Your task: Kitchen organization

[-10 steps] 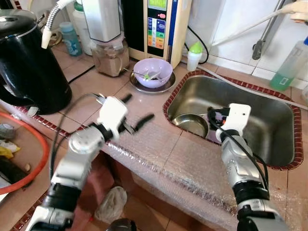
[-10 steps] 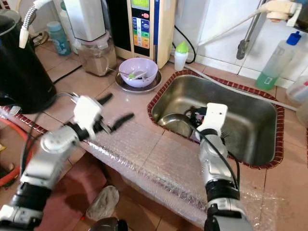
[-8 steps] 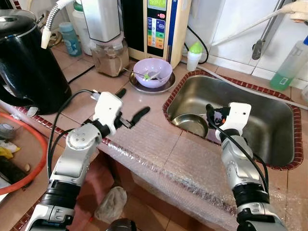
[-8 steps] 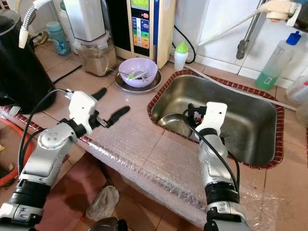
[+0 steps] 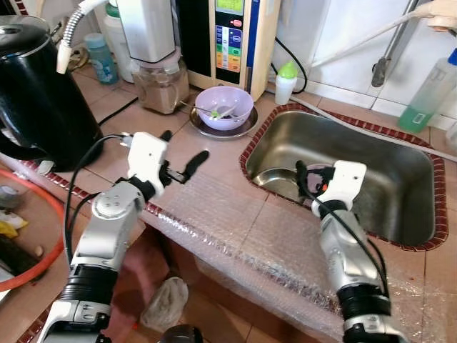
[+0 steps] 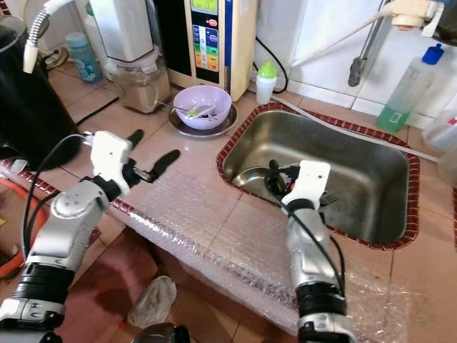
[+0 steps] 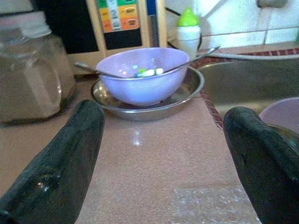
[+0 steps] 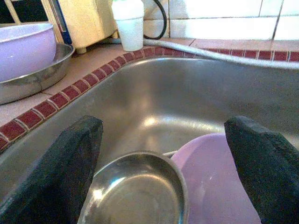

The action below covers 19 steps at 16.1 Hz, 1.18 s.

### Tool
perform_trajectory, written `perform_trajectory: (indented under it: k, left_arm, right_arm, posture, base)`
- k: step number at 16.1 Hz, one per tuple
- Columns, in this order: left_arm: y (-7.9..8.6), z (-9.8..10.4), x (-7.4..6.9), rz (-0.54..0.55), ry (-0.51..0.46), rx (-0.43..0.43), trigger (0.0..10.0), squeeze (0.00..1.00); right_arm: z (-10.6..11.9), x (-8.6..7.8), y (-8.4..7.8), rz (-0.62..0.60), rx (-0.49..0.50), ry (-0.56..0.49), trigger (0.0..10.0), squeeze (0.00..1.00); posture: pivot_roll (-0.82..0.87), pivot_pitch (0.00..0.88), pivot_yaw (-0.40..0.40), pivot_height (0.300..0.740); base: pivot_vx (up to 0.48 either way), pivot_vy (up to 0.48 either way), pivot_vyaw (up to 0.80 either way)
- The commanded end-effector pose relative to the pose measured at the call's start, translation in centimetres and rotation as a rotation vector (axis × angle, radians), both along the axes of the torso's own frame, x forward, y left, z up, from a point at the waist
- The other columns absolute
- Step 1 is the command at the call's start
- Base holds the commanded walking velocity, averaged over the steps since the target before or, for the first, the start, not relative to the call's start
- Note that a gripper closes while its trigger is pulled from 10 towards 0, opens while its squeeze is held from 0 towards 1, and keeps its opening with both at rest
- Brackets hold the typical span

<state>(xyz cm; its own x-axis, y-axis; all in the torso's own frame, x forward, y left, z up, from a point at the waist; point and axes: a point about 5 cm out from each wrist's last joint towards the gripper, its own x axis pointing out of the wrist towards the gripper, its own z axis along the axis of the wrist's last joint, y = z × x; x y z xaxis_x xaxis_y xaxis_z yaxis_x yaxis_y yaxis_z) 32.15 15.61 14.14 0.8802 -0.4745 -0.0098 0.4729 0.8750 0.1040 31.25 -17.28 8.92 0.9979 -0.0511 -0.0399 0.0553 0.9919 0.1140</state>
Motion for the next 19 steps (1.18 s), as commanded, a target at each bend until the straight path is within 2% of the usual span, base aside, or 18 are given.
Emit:
perform_trajectory:
  k: [1, 2, 3, 4, 5, 6, 8, 11, 13, 15, 19]
  left_arm:
    - [0.4, 0.4, 0.5, 0.037, 0.015, -0.024, 10.0, 1.0]
    - [0.5, 0.5, 0.6, 0.05, 0.024, -0.058, 10.0, 1.0]
    - [1.1, 0.1, 0.9, 0.124, 0.065, -0.13, 10.0, 0.0]
    - [1.2, 0.0, 1.1, 0.144, 0.088, -0.168, 10.0, 0.0]
    - [1.0, -0.2, 1.4, 0.151, 0.115, -0.188, 10.0, 0.0]
    - [0.9, -0.2, 1.7, 0.164, 0.127, -0.213, 10.0, 0.0]
    - [0.6, -0.3, 2.4, 0.199, 0.17, -0.244, 10.0, 0.0]
    - [0.6, -0.3, 3.5, 0.236, 0.188, -0.26, 10.0, 0.0]
    - [0.8, 0.2, 4.8, 0.284, 0.199, -0.286, 10.0, 0.0]
    - [0.9, 0.8, 5.8, 0.3, 0.204, -0.295, 10.0, 0.0]
    - [1.1, 2.2, 6.9, 0.323, 0.18, -0.336, 10.0, 0.0]
  right_arm:
    - [1.1, 0.2, 0.0, -0.009, 0.018, -0.028, 10.0, 1.0]
    - [1.3, 0.4, 0.1, 0.012, -0.002, -0.03, 10.0, 1.0]
    - [0.8, 0.4, 0.4, 0.044, -0.027, -0.019, 10.0, 1.0]
    - [0.7, 0.3, 0.3, 0.035, -0.018, -0.015, 10.0, 0.78]
    - [1.0, 0.2, 0.5, 0.048, 0.02, -0.029, 10.0, 0.0]
    - [1.4, -0.1, 0.9, 0.075, 0.037, -0.046, 10.0, 0.0]
    - [2.1, -1.5, 2.1, 0.198, -0.01, -0.081, 10.0, 0.0]
    - [2.5, -4.8, 2.7, 0.275, -0.022, -0.115, 10.0, 0.0]
    - [2.2, -6.8, 2.9, 0.289, -0.046, -0.076, 10.0, 0.0]
    - [2.3, -8.1, 2.5, 0.284, -0.064, -0.054, 10.0, 0.0]
    - [2.3, -9.3, 1.7, 0.259, -0.083, -0.02, 10.0, 0.0]
  posture:
    - [0.0, 0.0, 0.043, 0.74]
    - [0.0, 0.0, 0.05, 0.74]
    - [0.01, 0.0, 0.053, 0.74]
    - [0.01, 0.0, 0.047, 0.74]
    - [0.01, 0.0, 0.042, 0.74]
    - [-0.01, 0.017, 0.043, 0.74]
    - [-0.02, 0.059, 0.045, 0.74]
    - [-0.08, 0.139, 0.058, 0.74]
    - [-0.12, 0.183, 0.068, 0.74]
    - [-0.14, 0.208, 0.076, 0.74]
    - [-0.17, 0.223, 0.088, 0.74]
  base:
    - [0.0, 0.0, 0.0]
    - [0.0, 0.0, 0.0]
    - [0.0, 0.0, 0.0]
    - [0.0, 0.0, 0.0]
    - [0.0, 0.0, 0.0]
    - [0.0, 0.0, 0.0]
    - [0.0, 0.0, 0.0]
    - [0.0, 0.0, 0.0]
    - [0.0, 0.0, 0.0]
    - [0.0, 0.0, 0.0]
    - [0.0, 0.0, 0.0]
